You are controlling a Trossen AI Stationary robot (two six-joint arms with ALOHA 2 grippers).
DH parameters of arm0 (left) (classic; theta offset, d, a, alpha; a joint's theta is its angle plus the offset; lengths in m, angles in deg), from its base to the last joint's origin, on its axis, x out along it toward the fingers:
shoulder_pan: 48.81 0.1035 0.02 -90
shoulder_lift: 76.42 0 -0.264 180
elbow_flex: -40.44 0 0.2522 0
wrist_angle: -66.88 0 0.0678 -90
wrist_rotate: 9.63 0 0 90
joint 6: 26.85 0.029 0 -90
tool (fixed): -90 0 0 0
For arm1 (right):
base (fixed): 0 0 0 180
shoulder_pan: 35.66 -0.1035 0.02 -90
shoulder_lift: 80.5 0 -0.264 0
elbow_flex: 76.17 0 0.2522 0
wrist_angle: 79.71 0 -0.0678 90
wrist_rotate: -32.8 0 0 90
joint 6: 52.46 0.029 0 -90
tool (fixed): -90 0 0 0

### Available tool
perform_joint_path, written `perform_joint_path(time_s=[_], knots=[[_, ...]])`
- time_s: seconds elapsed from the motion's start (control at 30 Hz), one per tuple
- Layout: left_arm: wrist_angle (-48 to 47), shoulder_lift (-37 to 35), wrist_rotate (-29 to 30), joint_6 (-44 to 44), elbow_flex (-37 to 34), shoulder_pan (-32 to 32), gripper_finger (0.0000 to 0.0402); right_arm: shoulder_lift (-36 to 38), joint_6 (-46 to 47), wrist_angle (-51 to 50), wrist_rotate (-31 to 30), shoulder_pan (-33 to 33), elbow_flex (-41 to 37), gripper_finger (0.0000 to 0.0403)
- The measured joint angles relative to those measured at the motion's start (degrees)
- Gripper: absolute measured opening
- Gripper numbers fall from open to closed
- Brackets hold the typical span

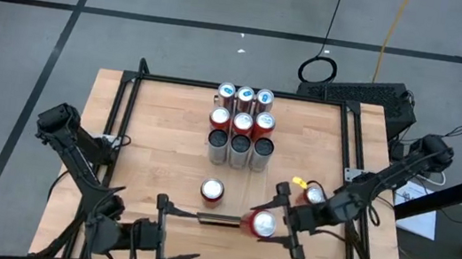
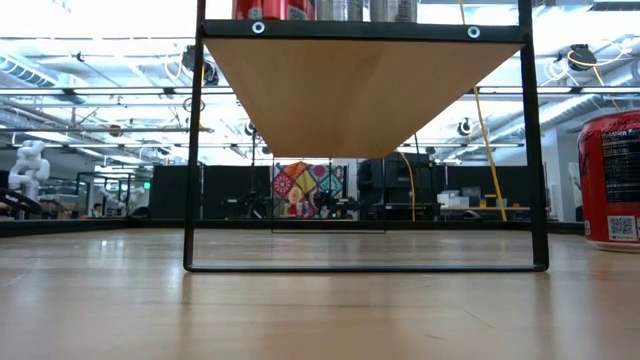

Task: Place canned beverage on shelf
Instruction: Put the left red black soda can on the shelf aligned with the other red black soda can

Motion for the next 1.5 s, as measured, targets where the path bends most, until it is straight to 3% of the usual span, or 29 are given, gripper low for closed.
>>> perform_joint_path(time_s=[0.2, 0.3, 1.1, 1.2, 1.37, 1.5], knots=[[-0.5, 0.0, 4.1, 2.0, 0.0, 0.1, 0.0391, 0.9, -0.2, 8.6, -2.7, 0.4, -6.3, 0.0266], [-1.6, 0.1, 4.1, 2.0, 0.0, 0.1, 0.0392, 0.2, -0.2, 9.2, -5.0, 1.0, -6.3, 0.0267], [-6.8, 0.1, 6.1, 2.3, -0.1, 0.1, 0.0391, -7.1, 2.1, 13.9, -4.3, 8.5, -6.4, 0.0267], [-8.2, 0.1, 8.8, 1.5, -0.1, 0.1, 0.0391, -7.2, 3.0, 12.8, -3.7, 9.2, -6.4, 0.0267], [-12.3, -1.1, 19.2, -2.1, -0.1, 0.0, 0.0391, -7.2, 4.7, 11.5, -1.3, 10.4, -6.4, 0.0267], [-16.4, -3.1, 20.2, -4.5, -0.1, -0.1, 0.0391, -7.2, 5.3, 10.4, -1.3, 11.0, -6.4, 0.0267]])
